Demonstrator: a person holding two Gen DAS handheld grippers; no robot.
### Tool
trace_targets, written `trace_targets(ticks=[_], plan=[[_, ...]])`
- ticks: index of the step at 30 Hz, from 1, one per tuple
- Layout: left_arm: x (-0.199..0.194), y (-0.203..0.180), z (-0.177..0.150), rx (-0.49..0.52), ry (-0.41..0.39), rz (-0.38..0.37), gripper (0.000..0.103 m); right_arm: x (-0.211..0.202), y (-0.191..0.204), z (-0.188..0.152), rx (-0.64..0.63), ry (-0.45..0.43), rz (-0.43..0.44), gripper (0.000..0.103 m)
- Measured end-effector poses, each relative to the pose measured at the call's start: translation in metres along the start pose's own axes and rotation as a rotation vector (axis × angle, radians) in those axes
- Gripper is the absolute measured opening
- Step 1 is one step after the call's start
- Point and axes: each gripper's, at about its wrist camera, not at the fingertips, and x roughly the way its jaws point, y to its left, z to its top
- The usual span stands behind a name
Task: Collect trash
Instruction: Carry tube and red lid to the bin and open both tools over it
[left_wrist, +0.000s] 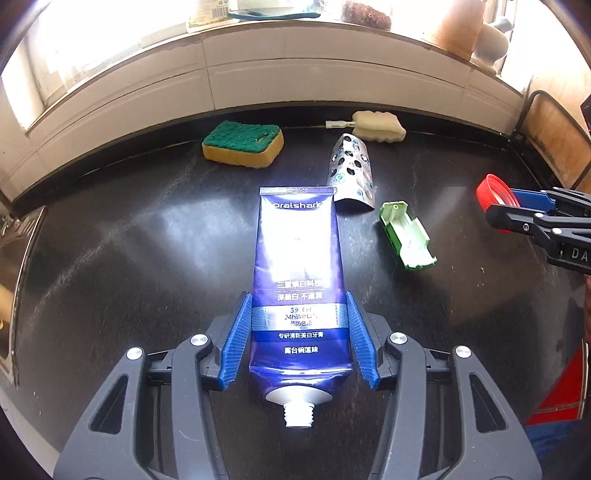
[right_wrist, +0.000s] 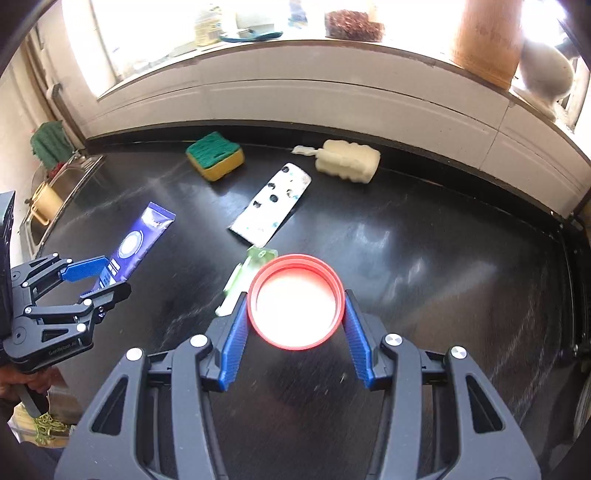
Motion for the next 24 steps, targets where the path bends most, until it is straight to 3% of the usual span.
trace_targets(ticks=[8,14,19,24], plan=[[-0.010,0.004,-0.003,-0.023,-0.027,0.029,0.050,-0.015,0.024,-0.009,-0.031,-0.024,0.016,0.049],[-0.037,0.031,-0.016,-0.097,-0.062,0.079,0.050,-0.020,0.067,-0.002,-0.100,-0.032,0.082,0.049],[-0.067,0.067,-0.042,-0.188,-0.075,0.152,0.050,-0.014,0.131,0.008,-0.221,-0.022,0.182,0.049],[-0.107,0.111,-0.094,-0.312,-0.070,0.268,0.050,-0.009,0.213,0.009,-0.376,-0.001,0.300,0.049]])
